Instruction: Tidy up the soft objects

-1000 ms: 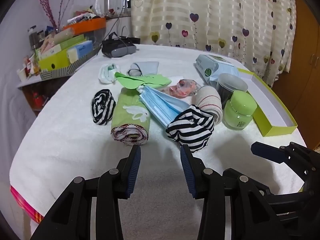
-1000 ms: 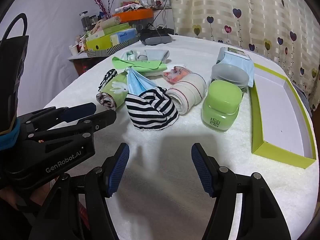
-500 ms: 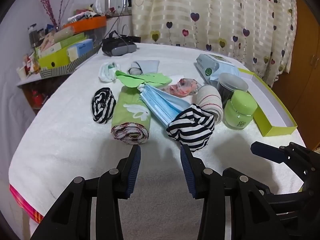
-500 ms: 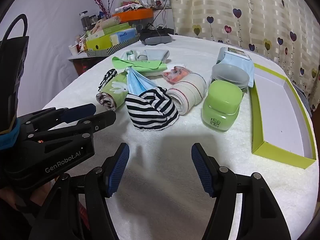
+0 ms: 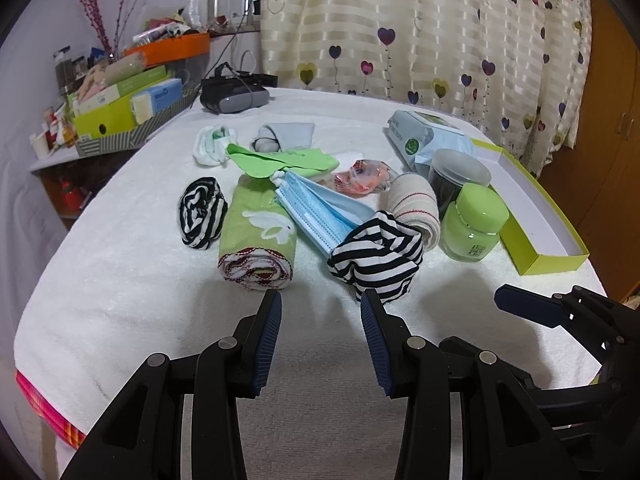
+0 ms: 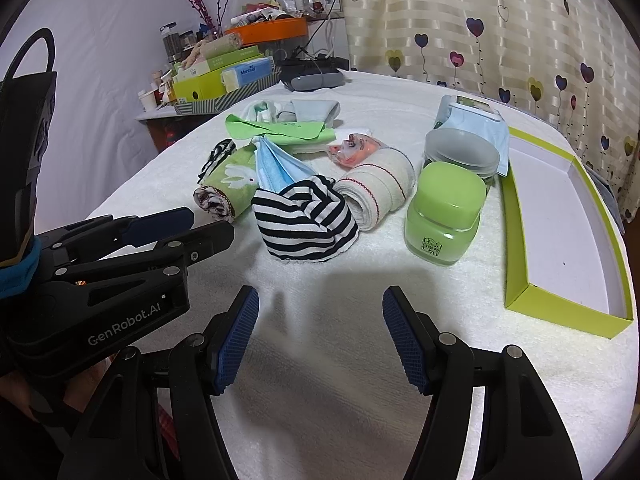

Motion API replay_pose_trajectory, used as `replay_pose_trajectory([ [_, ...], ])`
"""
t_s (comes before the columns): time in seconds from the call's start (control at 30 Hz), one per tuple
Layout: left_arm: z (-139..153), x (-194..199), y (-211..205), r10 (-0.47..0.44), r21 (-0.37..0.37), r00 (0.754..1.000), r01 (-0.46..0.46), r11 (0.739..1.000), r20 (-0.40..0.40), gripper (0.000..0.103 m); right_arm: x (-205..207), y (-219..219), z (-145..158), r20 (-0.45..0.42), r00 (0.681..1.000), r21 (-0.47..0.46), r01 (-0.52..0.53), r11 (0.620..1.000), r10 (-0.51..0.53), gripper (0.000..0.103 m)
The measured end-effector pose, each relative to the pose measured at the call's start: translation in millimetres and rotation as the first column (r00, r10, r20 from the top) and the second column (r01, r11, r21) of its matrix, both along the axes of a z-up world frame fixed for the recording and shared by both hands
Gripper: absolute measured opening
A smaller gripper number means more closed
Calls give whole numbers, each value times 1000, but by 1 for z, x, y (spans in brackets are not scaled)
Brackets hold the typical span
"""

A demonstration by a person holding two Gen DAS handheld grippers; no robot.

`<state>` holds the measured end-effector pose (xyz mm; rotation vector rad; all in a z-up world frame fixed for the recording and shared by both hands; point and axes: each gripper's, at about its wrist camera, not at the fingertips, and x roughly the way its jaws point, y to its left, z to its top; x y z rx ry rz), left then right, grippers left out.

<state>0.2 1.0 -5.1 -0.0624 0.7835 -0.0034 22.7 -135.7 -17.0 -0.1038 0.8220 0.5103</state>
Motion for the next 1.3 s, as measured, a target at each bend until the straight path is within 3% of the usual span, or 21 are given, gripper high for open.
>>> replay_pose_trajectory([
  [1.3, -2, 0, 0, -4, -19, 1000, 4, 1000, -14, 40, 2, -1, 0, 2, 1000, 3, 2, 1000, -2, 65],
])
